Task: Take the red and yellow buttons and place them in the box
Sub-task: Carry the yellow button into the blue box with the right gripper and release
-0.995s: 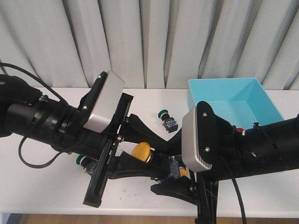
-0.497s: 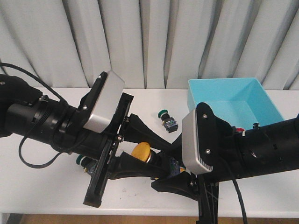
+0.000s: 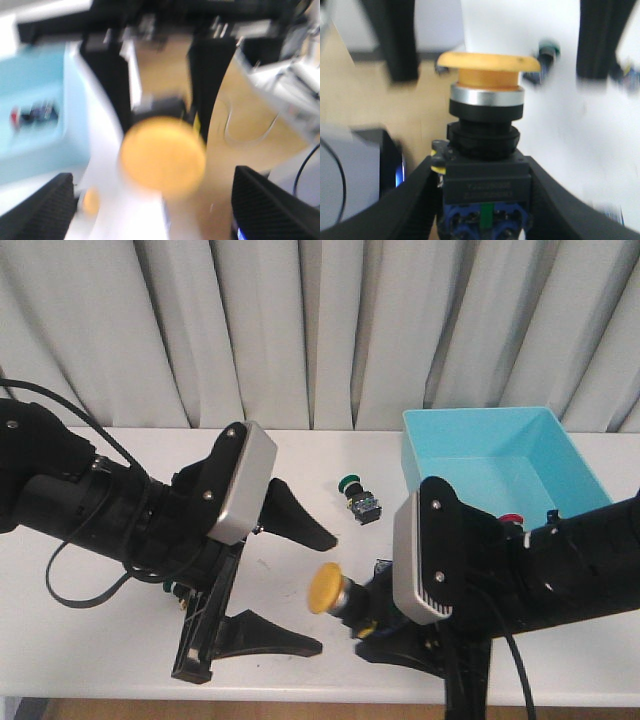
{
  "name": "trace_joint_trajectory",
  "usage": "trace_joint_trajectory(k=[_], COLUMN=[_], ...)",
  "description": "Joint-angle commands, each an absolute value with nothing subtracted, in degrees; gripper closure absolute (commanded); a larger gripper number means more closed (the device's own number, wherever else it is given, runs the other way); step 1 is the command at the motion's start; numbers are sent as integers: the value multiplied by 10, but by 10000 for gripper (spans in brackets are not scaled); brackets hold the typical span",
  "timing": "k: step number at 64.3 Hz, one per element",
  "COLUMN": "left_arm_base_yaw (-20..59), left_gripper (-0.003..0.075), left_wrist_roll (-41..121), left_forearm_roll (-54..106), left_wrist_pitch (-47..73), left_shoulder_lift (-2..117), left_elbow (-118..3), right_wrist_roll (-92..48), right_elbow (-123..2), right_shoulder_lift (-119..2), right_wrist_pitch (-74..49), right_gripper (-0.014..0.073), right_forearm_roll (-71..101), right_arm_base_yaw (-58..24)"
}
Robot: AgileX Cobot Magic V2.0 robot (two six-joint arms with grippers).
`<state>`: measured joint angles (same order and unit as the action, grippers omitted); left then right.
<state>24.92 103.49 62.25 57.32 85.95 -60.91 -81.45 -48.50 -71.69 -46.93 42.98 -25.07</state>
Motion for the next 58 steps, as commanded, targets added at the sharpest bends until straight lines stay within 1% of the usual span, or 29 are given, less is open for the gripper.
trace_joint_trajectory(k=[1, 6, 11, 19, 24, 32, 37, 58], left_arm_base_yaw=[251, 251, 251, 251, 251, 251, 251, 251], left_gripper=[103, 118, 136, 155, 158, 158, 158, 158], left_wrist_roll=[975, 921, 864, 804, 798, 798, 798, 795], left_forearm_roll=[586, 533, 484, 436, 432, 433, 434, 434], left_wrist_pitch=[510, 456, 416, 381, 379, 379, 380, 397], left_shoulder_lift=[842, 844, 847, 849, 849, 849, 849, 849], left_elbow=[-623, -623, -623, -623, -623, -623, -623, -623], right_wrist_roll=[-706, -585, -393, -136, -71, -55, -55, -55], right_elbow=[-499, -499, -505, -549, -581, -646, -681, -857], right_shoulder_lift=[-697, -697, -702, -736, -771, -842, -890, -1090], right_wrist_pitch=[-445, -411, -371, -379, -401, -426, -431, -448], right_gripper=[378, 378, 377, 377, 377, 373, 370, 366], right_forearm_roll=[334, 237, 141, 32, 6, 5, 5, 0], right_arm_base_yaw=[-248, -247, -235, -164, -123, -73, -59, -48])
